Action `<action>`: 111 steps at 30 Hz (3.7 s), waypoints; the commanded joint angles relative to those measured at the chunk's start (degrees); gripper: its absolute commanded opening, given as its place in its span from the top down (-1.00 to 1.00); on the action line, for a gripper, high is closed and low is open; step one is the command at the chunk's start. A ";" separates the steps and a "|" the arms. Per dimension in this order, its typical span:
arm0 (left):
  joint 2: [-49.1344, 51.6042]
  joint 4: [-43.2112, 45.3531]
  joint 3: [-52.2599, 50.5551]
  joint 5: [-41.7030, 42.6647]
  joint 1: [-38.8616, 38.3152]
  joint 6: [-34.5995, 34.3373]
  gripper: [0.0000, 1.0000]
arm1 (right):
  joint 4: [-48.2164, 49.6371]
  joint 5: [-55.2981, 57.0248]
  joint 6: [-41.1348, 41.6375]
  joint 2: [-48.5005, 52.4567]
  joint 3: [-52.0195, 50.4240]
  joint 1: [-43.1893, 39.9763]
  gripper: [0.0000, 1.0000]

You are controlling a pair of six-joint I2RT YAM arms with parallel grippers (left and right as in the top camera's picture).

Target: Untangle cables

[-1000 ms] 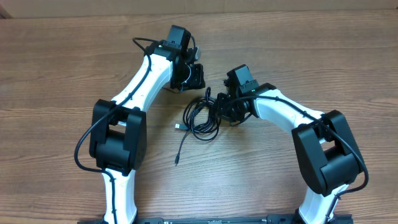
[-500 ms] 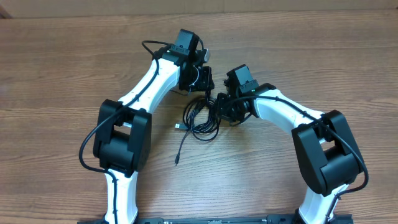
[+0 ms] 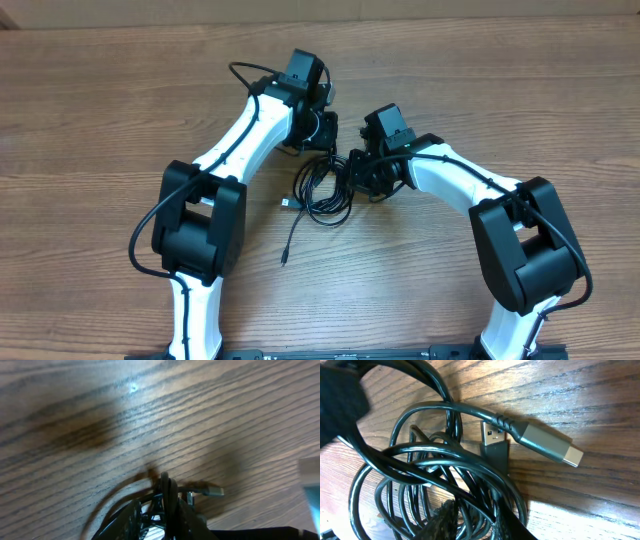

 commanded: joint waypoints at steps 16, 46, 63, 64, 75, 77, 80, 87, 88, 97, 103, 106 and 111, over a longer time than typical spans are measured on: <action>0.44 -0.11 1.20 8.94 2.45 2.80 0.92 | 0.35 1.03 0.17 0.39 -0.04 0.02 0.63; -0.68 -13.99 4.92 48.02 13.66 17.25 0.92 | -18.80 -16.22 -31.63 -7.58 11.10 -5.35 -0.12; -0.66 -16.79 4.92 48.02 10.47 6.03 0.91 | -13.20 -20.09 -43.98 -7.67 11.30 -2.67 0.07; -0.66 -16.87 4.92 48.02 10.38 5.55 0.91 | -12.41 -20.09 -43.76 -7.67 11.30 -2.67 0.13; -0.66 -17.81 4.92 47.67 10.40 5.57 0.92 | -8.87 -13.81 -40.28 -7.67 11.30 -2.80 0.33; -0.66 -17.84 4.92 46.40 10.40 5.55 0.92 | -8.57 -13.35 -40.15 -7.67 11.30 -2.80 0.33; -0.66 -17.90 4.92 44.57 10.40 5.05 0.92 | -7.91 -10.86 -37.07 -7.67 11.30 -2.84 0.37; -0.66 -17.84 4.92 44.54 10.36 2.62 0.92 | -7.39 -8.50 -35.65 -7.67 11.30 -3.23 0.43; -0.66 -17.84 4.92 44.52 10.36 2.01 0.92 | -7.48 -8.48 -35.34 -7.67 11.30 -3.21 0.45; -0.66 -17.81 4.92 44.92 10.36 -4.63 0.92 | -10.05 -3.91 -35.36 -7.67 11.23 -2.67 0.46; -0.66 -17.81 4.92 45.00 10.36 -4.61 0.92 | -9.94 -3.91 -35.36 -7.67 10.75 -2.60 0.46; -0.66 -17.84 4.92 45.09 10.36 -4.59 0.92 | -9.51 -3.89 -35.36 -7.63 10.16 -2.40 0.46; -0.66 -17.81 4.92 49.40 10.36 -2.91 0.92 | -8.28 -3.30 -35.41 -7.41 9.18 -1.66 0.44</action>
